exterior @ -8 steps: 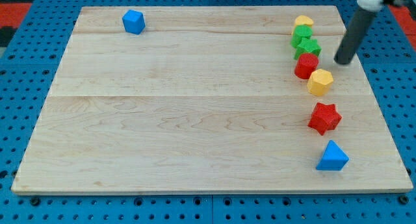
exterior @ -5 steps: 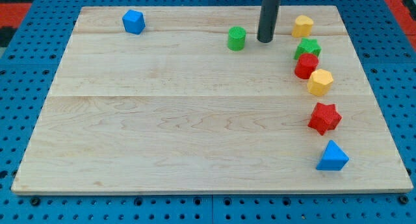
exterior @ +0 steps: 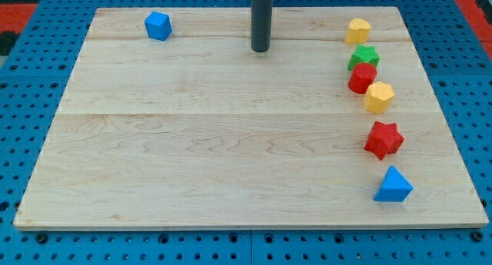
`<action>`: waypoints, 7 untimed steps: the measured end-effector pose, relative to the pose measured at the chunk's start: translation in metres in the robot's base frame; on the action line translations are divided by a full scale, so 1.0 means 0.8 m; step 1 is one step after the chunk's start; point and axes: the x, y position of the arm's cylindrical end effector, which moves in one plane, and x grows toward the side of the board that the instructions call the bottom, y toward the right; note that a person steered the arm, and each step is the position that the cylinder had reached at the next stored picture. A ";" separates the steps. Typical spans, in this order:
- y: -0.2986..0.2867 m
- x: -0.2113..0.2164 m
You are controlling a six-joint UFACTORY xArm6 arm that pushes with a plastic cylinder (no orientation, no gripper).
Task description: Place the green circle to the top center
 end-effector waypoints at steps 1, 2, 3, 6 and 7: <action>-0.004 0.000; 0.003 0.001; 0.053 0.001; 0.107 -0.018; 0.150 -0.018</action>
